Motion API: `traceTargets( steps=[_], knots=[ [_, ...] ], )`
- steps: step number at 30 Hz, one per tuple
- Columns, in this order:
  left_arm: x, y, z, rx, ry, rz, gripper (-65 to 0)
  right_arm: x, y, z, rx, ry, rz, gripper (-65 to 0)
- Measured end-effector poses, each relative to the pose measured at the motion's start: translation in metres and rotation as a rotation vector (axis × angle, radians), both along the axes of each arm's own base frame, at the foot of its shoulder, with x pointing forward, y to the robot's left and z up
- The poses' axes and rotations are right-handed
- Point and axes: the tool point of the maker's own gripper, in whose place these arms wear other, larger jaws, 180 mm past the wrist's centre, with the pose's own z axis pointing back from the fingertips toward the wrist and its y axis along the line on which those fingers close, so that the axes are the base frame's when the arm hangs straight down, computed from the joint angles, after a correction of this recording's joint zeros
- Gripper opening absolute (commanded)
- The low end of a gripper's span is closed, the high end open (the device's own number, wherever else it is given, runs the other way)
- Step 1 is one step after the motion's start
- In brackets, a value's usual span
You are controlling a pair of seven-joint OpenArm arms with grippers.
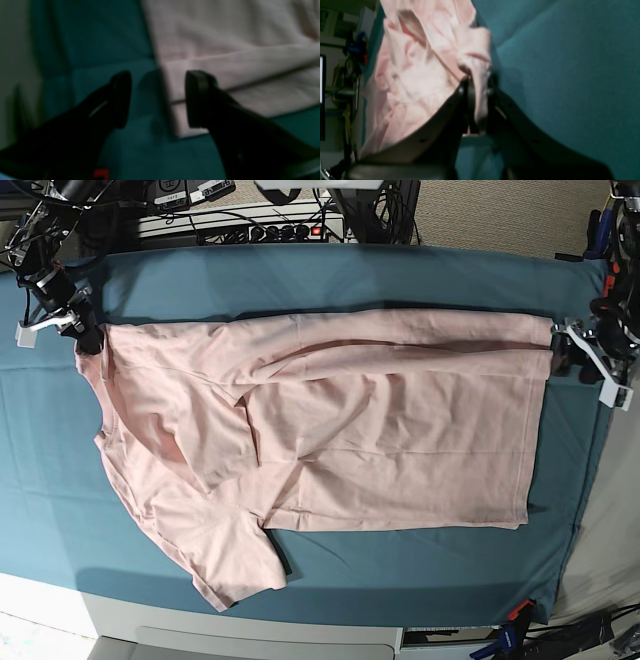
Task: Fold the T-shirt properly
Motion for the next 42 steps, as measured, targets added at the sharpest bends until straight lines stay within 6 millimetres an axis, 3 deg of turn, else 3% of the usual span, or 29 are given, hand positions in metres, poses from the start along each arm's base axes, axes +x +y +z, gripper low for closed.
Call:
traceTargets(
  steps=[14, 20, 31, 42],
  knots=[
    [-0.03, -0.002, -0.021, -0.047, 0.146, 0.031, -30.5, 0.0, 0.0, 0.0, 0.0, -0.001, 0.0, -65.0],
    [-0.042, 0.023, -0.035, -0.096, 0.19, 0.129, -30.5, 0.0, 0.0, 0.0, -0.002, -0.003, -0.002, -65.0],
    [-0.051, -0.007, -0.042, -0.296, 0.198, 0.071, -31.5, 0.0, 0.0, 0.0, -0.001, -0.003, -0.002, -65.0],
    [-0.05, -0.027, -0.042, -0.384, 0.165, 0.064, -31.5, 0.001, -0.001, 0.001, -0.002, -0.006, -0.005, -65.0]
  ],
)
